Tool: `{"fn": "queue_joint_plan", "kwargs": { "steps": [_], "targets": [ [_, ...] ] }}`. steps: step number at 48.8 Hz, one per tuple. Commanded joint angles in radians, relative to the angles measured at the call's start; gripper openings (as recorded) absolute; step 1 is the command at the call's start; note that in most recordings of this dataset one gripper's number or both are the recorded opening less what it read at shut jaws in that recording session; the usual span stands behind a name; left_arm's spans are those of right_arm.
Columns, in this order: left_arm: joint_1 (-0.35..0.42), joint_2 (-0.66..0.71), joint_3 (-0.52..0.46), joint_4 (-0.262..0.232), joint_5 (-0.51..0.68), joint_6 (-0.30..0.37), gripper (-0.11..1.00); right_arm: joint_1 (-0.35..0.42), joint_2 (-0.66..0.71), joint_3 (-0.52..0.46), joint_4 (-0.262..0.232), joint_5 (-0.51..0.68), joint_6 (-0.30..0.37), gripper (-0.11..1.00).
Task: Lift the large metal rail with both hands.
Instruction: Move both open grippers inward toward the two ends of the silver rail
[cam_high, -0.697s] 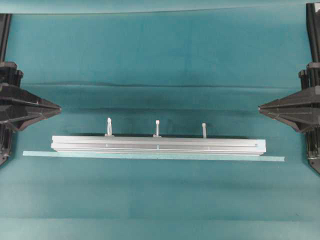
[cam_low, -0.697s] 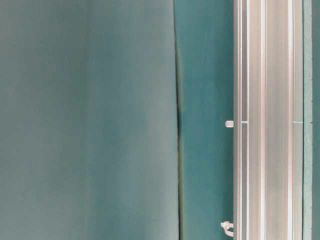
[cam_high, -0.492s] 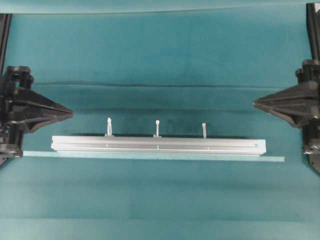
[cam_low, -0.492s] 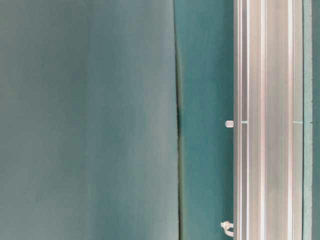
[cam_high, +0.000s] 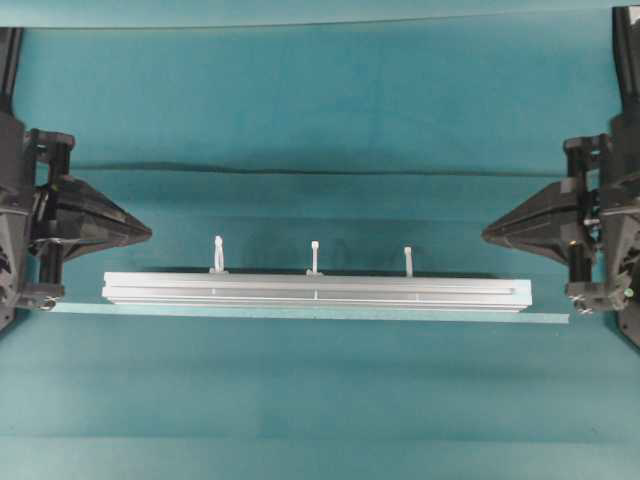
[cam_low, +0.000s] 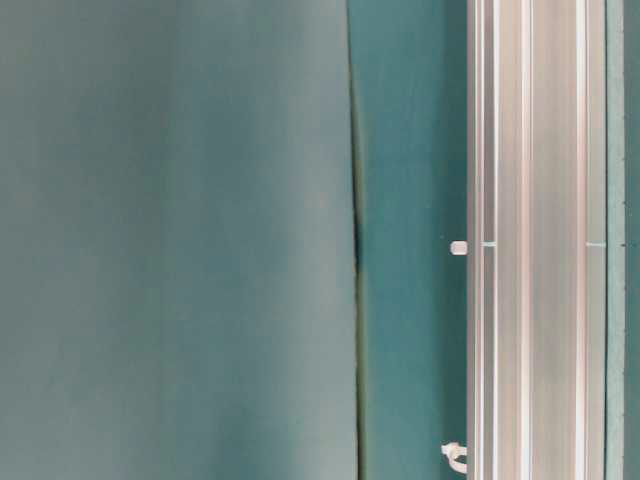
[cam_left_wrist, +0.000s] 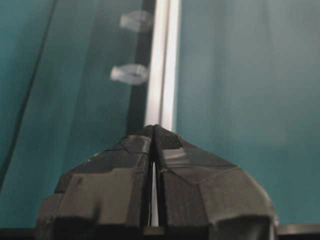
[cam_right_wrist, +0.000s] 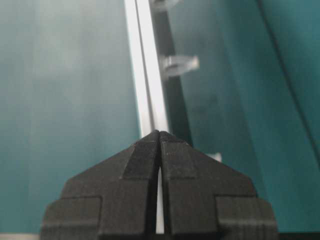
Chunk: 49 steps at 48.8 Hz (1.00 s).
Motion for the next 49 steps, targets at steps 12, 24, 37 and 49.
{"fn": "queue_joint_plan", "kwargs": {
  "steps": [12, 24, 37, 49],
  "targets": [
    [0.002, 0.129, -0.110, 0.003, 0.202, 0.002, -0.01, -0.002, 0.204, -0.149, 0.006, 0.218, 0.008, 0.01],
    [-0.012, 0.249, -0.173, 0.003, 0.282, 0.003, -0.01, -0.002, 0.356, -0.255, 0.002, 0.403, 0.006, 0.01],
    [-0.037, 0.324, -0.215, 0.003, 0.353, 0.020, -0.01, -0.002, 0.451, -0.311, 0.002, 0.499, 0.003, 0.01],
    [-0.057, 0.353, -0.212, 0.003, 0.360, 0.012, 0.11, 0.003, 0.463, -0.311, -0.002, 0.509, -0.009, 0.01]
  ]
}}
